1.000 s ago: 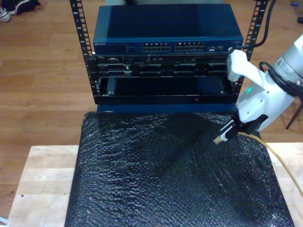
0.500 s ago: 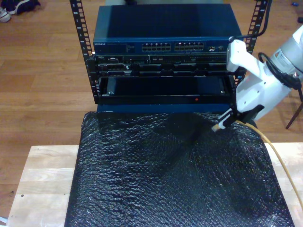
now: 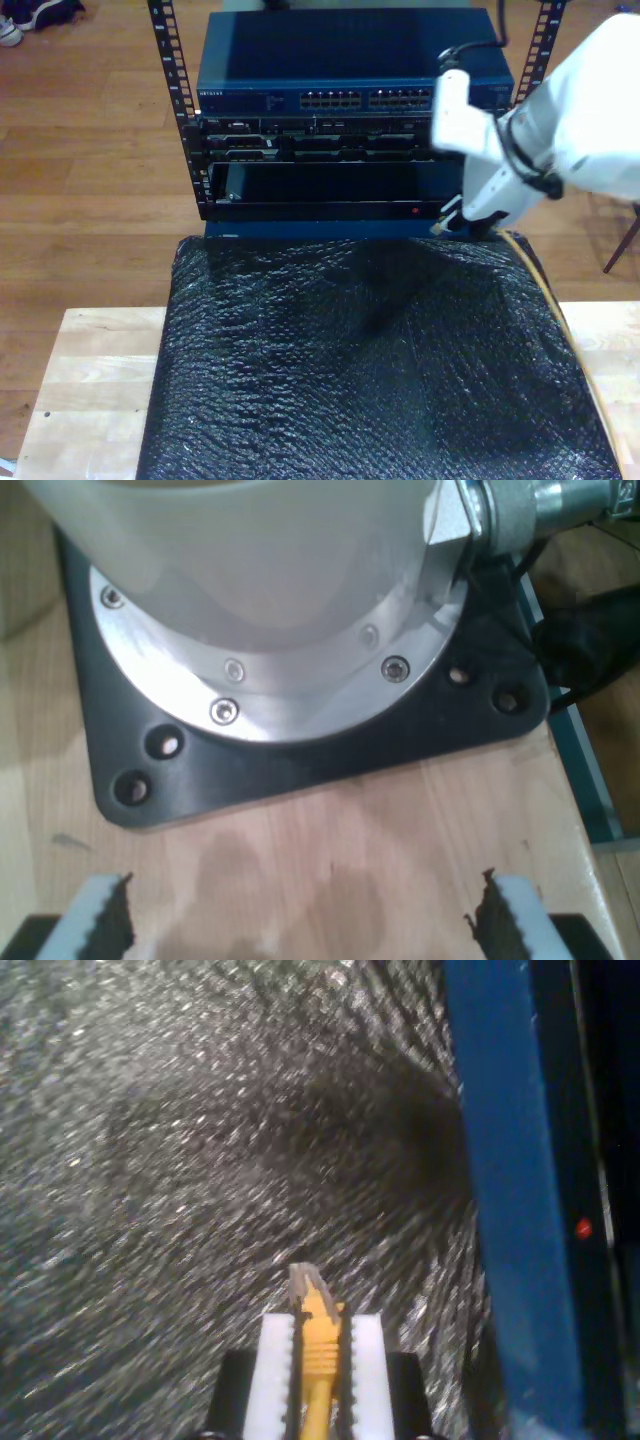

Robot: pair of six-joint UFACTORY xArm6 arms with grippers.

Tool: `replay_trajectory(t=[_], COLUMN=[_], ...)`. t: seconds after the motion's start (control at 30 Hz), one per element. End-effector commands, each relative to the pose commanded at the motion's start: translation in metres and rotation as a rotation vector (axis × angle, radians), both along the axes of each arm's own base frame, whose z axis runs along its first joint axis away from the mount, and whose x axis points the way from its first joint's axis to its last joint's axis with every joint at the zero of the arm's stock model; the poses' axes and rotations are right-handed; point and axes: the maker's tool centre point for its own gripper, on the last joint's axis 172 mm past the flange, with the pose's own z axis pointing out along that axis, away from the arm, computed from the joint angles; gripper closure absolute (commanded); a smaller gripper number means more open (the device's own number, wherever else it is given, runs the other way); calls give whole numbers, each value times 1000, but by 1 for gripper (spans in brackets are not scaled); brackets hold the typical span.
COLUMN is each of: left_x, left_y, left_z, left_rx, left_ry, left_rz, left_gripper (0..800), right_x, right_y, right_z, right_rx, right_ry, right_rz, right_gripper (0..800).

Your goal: Grab the cable and plug it in

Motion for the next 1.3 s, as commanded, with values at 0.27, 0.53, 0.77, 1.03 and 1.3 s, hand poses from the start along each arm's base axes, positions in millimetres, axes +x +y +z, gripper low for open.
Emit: replay_trajectory(t=[0.27, 0.53, 0.77, 1.03, 1.3], left_x=[0, 0, 0, 0, 0], left_y=[-1, 0, 0, 0, 0], left_z=[0, 0, 0, 0, 0], left_rx=[-2, 0, 0, 0, -2], left_ry=[0, 0, -1, 0, 0], left_rz=[0, 0, -1, 0, 0], left_gripper=[0, 0, 0, 0, 0], right_x=[6, 27, 58, 76, 76], right_y=[14, 0, -28, -40, -42], right_z=[-9, 41, 86, 103, 98], right_rx=[-9, -37, -100, -101, -115], right_ry=[-158, -342, -491, -618, -649], right_rz=[-21, -26, -33, -76, -71], right_gripper=[800, 800, 800, 800, 800])
